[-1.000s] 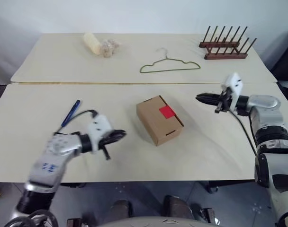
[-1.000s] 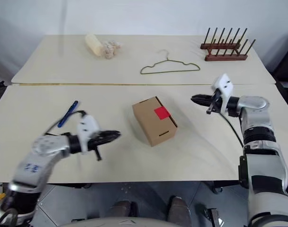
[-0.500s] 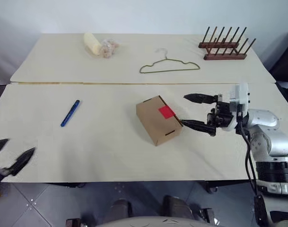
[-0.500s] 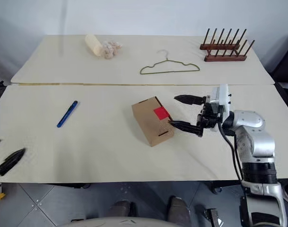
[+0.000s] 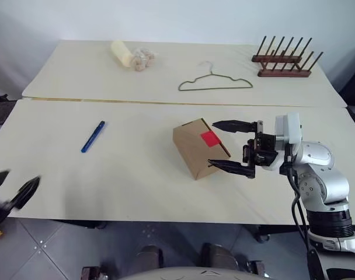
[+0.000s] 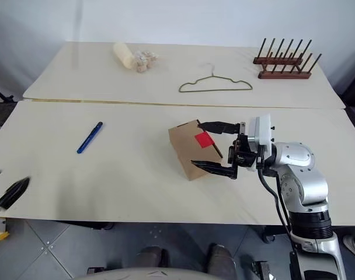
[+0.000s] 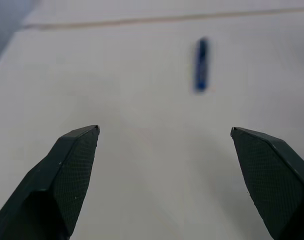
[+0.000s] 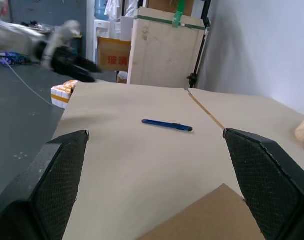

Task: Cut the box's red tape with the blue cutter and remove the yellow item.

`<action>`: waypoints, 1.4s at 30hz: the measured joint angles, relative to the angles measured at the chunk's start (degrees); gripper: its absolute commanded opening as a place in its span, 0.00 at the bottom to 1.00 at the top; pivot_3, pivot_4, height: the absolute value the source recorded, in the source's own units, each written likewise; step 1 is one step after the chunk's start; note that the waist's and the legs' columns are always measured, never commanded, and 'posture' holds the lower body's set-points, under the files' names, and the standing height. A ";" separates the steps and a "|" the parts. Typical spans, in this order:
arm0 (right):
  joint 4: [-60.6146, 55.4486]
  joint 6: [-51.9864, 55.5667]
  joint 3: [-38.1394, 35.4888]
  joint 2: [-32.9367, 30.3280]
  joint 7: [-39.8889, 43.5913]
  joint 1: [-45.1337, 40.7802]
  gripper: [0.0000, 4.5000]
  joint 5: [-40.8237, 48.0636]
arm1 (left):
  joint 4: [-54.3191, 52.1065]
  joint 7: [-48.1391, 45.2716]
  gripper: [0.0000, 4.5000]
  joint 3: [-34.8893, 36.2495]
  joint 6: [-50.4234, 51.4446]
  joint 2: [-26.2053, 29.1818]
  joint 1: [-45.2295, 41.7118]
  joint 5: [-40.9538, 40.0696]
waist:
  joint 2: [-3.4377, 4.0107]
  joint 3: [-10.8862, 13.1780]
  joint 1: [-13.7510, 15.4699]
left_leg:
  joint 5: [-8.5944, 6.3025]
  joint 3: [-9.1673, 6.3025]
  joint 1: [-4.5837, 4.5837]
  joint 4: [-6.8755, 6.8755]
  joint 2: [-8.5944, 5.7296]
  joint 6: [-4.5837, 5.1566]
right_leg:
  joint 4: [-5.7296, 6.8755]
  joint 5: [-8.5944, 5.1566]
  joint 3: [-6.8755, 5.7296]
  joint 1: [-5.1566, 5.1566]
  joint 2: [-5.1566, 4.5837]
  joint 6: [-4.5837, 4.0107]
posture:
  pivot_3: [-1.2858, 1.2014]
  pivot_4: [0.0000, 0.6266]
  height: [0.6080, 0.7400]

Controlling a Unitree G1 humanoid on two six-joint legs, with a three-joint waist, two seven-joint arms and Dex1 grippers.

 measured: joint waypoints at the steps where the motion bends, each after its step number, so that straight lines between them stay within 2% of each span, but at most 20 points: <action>1: 0.04 0.34 0.02 -0.36 0.23 0.01 1.00 0.03 | 0.46 0.51 0.99 -2.10 0.08 0.79 -1.60 0.97 | -0.01 -0.01 -0.61 | -0.04 0.13 0.01 -0.02 0.02 0.02 | -0.01 0.00 0.10 -0.07 0.03 0.00 | 0.52 0.24 1.00; 6: 0.35 0.22 0.80 -0.93 0.87 -0.88 1.00 -0.26 | 13.73 3.63 0.99 -15.57 1.00 4.86 -16.60 8.66 | -0.03 -0.02 -1.52 | -0.05 0.45 -0.03 -0.13 0.04 0.02 | 0.11 0.00 0.16 -0.40 0.05 0.01 | 0.52 0.24 1.00; 11: 0.15 0.25 1.03 -0.83 -0.70 -0.35 1.00 -0.40 | 23.33 3.65 0.99 -21.54 1.26 5.57 -22.72 11.64 | -0.06 -0.03 -2.10 | -0.07 0.66 -0.13 -0.13 0.06 0.04 | 0.23 0.01 0.22 -0.67 0.04 0.02 | 0.52 0.24 1.00; 27: -0.75 -0.04 2.13 0.06 -4.86 1.52 1.00 -0.69 | 34.40 2.62 0.99 -27.99 -2.57 3.52 -34.29 15.37 | -0.06 -0.04 0.27 | -0.05 1.05 0.10 0.09 0.06 0.07 | 0.72 0.01 0.69 -0.79 0.02 0.02 | 0.52 0.24 1.00; 30: -0.78 -0.54 2.17 0.24 -5.29 1.52 1.00 -0.83 | 36.04 2.78 0.88 -28.30 -3.18 3.52 -35.23 15.67 | -0.02 -0.06 0.23 | -0.04 1.10 0.17 0.09 0.07 0.07 | 0.79 0.01 0.76 -0.79 0.02 0.02 | 0.52 0.24 1.00; 42: -0.82 -0.85 2.17 0.24 -6.10 1.53 1.00 -0.99 | 35.93 2.26 0.12 -29.32 -4.52 2.20 -35.34 15.87 | 0.07 -0.12 0.22 | -0.04 1.17 0.23 0.09 0.06 0.07 | 0.82 0.01 0.85 -0.80 0.02 0.02 | 0.52 0.24 1.00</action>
